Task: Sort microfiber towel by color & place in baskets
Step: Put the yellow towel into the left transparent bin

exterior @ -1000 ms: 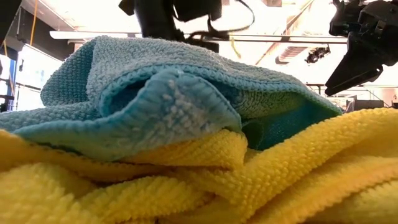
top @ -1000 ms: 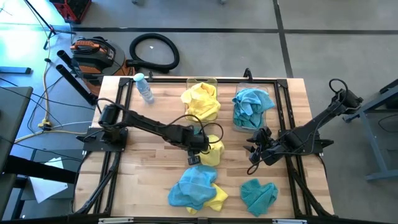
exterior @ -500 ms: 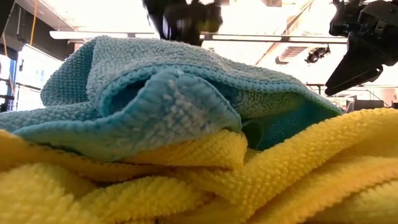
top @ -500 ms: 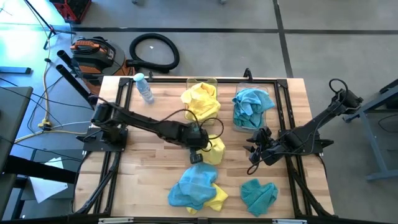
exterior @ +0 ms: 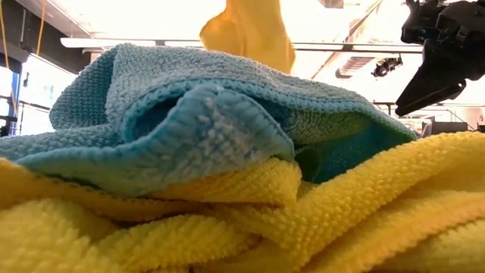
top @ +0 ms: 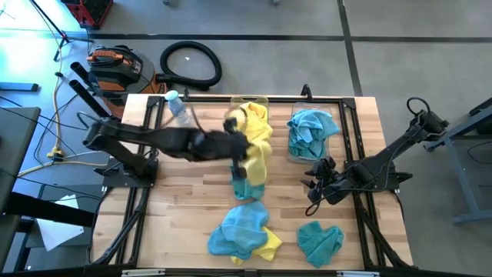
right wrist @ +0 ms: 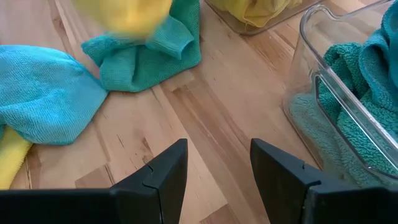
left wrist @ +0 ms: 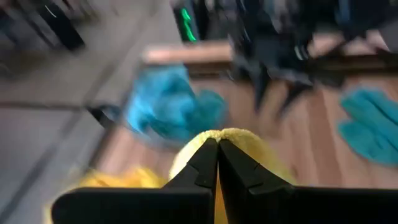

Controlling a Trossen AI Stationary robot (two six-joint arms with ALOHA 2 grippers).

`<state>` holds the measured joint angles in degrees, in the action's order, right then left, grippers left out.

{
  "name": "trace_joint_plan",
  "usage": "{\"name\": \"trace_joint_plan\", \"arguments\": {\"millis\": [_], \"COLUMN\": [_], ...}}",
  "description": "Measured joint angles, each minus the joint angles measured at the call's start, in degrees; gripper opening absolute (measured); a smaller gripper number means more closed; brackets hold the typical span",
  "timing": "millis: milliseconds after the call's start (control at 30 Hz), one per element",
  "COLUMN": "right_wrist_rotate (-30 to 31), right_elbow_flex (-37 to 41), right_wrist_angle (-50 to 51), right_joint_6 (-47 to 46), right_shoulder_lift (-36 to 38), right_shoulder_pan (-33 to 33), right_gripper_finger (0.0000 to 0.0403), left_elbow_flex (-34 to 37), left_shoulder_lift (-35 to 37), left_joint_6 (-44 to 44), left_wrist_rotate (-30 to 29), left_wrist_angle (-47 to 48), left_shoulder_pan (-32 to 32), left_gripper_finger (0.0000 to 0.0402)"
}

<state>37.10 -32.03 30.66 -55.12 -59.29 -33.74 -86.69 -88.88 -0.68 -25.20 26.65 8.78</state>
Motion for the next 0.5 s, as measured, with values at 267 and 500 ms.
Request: {"name": "trace_joint_plan", "arguments": {"millis": [267,500], "right_wrist_rotate": [0.42,0.43], "right_elbow_flex": [0.00,0.00], "right_wrist_angle": [0.32,0.42], "right_joint_6": [0.09,0.11], "right_shoulder_lift": [0.00,0.00], "right_shoulder_pan": [0.00,0.00], "right_gripper_finger": [0.0171,0.0171], "left_elbow_flex": [-5.98,-6.79], "left_shoulder_lift": [2.68,2.23], "left_joint_6": [-10.63,-9.92], "left_wrist_rotate": [-3.64,1.48], "left_wrist_angle": [-4.01,-3.41], "left_shoulder_pan": [-9.99,-22.45], "left_gripper_finger": [0.0000,0.0000]}}
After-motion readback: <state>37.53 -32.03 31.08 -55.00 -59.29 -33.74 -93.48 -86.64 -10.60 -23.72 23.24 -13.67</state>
